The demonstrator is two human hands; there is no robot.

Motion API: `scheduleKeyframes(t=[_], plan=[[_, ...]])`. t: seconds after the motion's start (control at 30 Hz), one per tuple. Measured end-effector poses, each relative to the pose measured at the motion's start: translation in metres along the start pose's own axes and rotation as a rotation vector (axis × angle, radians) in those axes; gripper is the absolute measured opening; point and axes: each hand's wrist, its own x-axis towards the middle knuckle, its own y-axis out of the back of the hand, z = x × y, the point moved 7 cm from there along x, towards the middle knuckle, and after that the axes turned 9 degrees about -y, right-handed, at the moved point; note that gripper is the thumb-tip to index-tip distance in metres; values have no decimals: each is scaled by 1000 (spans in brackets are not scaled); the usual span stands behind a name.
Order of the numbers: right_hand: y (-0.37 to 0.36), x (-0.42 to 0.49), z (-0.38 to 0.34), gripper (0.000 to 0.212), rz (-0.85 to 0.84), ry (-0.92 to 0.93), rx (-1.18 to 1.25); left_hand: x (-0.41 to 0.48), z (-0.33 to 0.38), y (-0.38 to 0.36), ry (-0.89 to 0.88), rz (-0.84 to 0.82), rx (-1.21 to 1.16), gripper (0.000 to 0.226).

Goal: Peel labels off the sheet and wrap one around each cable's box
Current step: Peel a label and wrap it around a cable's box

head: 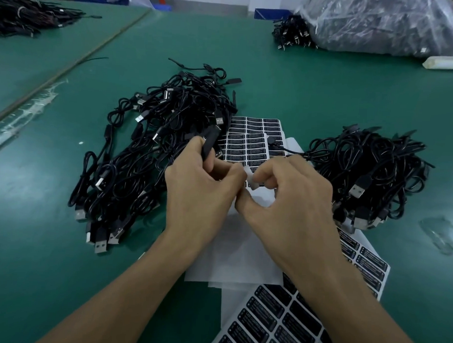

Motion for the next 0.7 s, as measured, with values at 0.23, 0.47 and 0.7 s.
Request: scheduleKeyframes(t=[0.23,0.47,0.7], plan=[[-2,3,7,9,27,-53,-27,-1,2,-4,11,-28,-40,39],[3,12,26,16,-37,-261,371,-2,2,-6,20,-65,-115,37],[-13,12,40,21,-225,-515,853,-5,3,-16,44,-187,-168,39]])
